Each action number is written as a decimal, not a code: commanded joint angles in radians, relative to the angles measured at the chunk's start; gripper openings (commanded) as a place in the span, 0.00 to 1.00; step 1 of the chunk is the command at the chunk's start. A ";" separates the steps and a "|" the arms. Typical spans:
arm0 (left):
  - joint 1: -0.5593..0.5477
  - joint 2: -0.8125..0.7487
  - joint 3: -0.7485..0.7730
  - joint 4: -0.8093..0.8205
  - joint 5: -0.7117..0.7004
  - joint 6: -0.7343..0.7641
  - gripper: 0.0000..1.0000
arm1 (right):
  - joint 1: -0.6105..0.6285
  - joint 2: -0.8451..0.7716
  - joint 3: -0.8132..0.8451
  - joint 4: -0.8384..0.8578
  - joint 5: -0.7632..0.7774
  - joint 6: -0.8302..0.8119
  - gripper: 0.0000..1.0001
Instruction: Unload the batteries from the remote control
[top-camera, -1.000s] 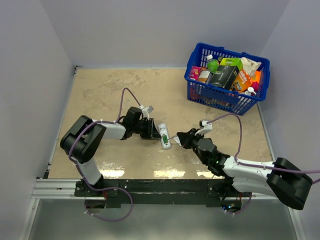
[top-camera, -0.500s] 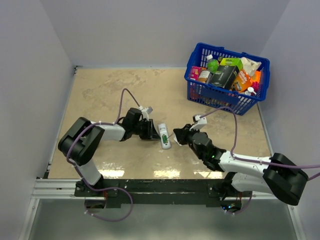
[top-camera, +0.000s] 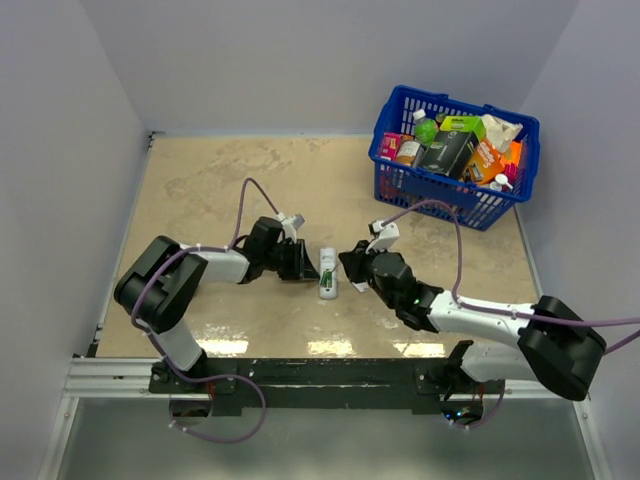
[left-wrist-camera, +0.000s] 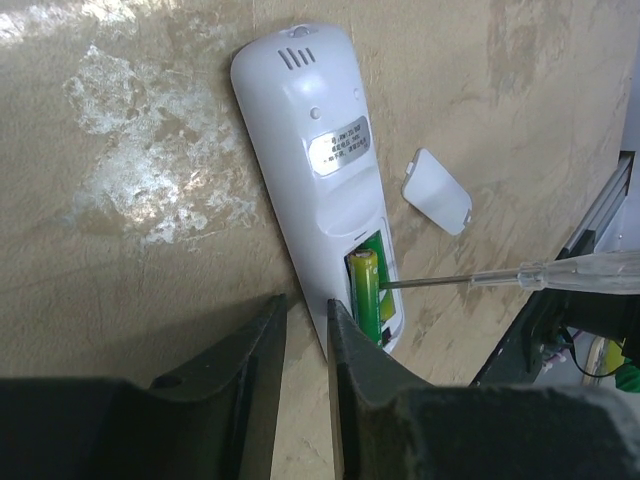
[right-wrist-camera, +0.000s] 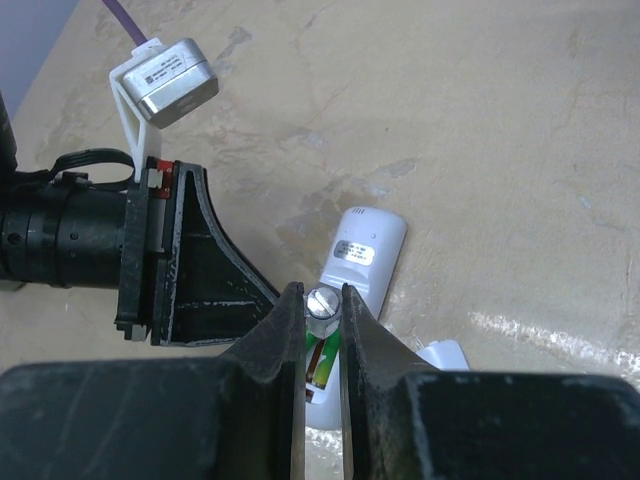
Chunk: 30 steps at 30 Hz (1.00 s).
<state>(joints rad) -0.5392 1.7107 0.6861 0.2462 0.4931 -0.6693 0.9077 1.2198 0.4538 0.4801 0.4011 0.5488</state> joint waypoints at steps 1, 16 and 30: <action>-0.004 -0.008 -0.046 -0.071 -0.060 0.045 0.28 | 0.000 0.026 0.068 -0.012 -0.018 -0.038 0.00; -0.002 -0.045 -0.071 -0.090 -0.083 0.045 0.28 | 0.000 0.063 0.149 -0.064 -0.025 -0.079 0.00; -0.004 -0.060 -0.089 -0.102 -0.100 0.051 0.28 | 0.000 0.021 0.161 -0.126 -0.062 -0.013 0.00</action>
<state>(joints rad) -0.5392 1.6527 0.6384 0.2230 0.4599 -0.6678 0.9077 1.2804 0.5797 0.3592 0.3706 0.4950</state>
